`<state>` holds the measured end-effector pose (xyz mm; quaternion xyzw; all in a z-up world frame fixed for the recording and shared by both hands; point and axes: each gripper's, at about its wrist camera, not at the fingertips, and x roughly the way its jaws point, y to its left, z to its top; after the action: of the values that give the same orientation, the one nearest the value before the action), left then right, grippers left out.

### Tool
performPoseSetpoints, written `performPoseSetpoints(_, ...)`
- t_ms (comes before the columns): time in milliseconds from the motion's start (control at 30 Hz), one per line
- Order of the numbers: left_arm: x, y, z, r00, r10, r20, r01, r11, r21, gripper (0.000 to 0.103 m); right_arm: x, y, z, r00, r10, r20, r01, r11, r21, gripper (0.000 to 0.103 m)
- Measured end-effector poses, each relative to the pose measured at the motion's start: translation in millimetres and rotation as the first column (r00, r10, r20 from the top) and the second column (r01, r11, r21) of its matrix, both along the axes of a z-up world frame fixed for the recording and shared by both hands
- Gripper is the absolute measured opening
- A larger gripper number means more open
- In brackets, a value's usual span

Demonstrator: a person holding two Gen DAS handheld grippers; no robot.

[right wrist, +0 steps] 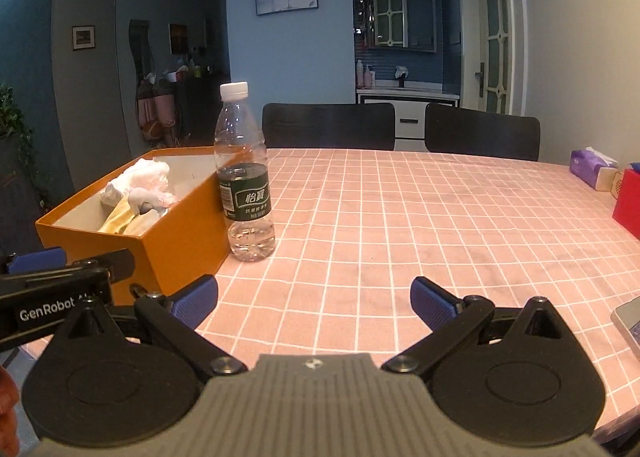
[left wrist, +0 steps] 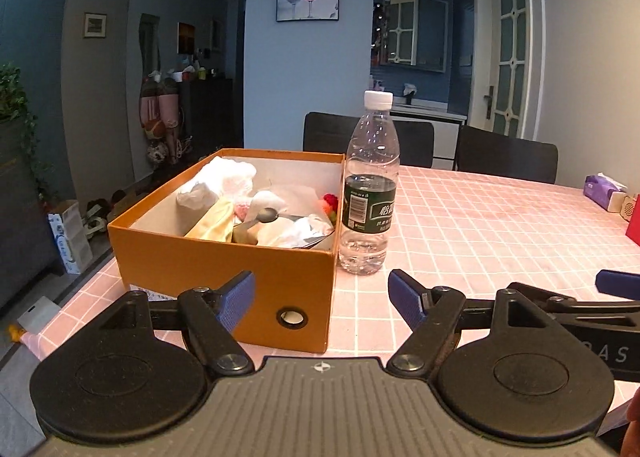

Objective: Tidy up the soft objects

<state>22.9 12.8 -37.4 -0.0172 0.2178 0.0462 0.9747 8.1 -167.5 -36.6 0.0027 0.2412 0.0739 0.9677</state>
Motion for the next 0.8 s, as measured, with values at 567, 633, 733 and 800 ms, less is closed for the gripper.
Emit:
performPoseSetpoints(567, 6.7, -14.8, 0.6, 1.0, -0.023, -0.006, 0.023, 0.999, 0.04, 0.089, 6.5, -16.3, -1.0, 0.999, -0.044, -0.022, 0.044, 0.998, 0.037, 0.1)
performPoseSetpoints(633, 7.6, -15.7, 0.9, 1.0, -0.022, -0.005, 0.022, 0.999, 0.041, 0.089, 7.0, -17.1, -1.0, 0.999, -0.047, -0.022, 0.048, 0.998, 0.042, 0.1)
performPoseSetpoints(733, 9.0, -16.2, 0.7, 1.0, -0.02, -0.005, 0.02, 0.999, 0.043, 0.089, 7.0, -17.2, -1.8, 0.999, -0.046, -0.024, 0.047, 0.998, 0.046, 0.1)
performPoseSetpoints(800, 9.8, -16.3, 0.0, 1.0, -0.019, -0.009, 0.02, 0.999, 0.044, 0.089, 6.6, -17.2, -2.1, 0.999, -0.045, -0.023, 0.046, 0.998, 0.046, 0.1)
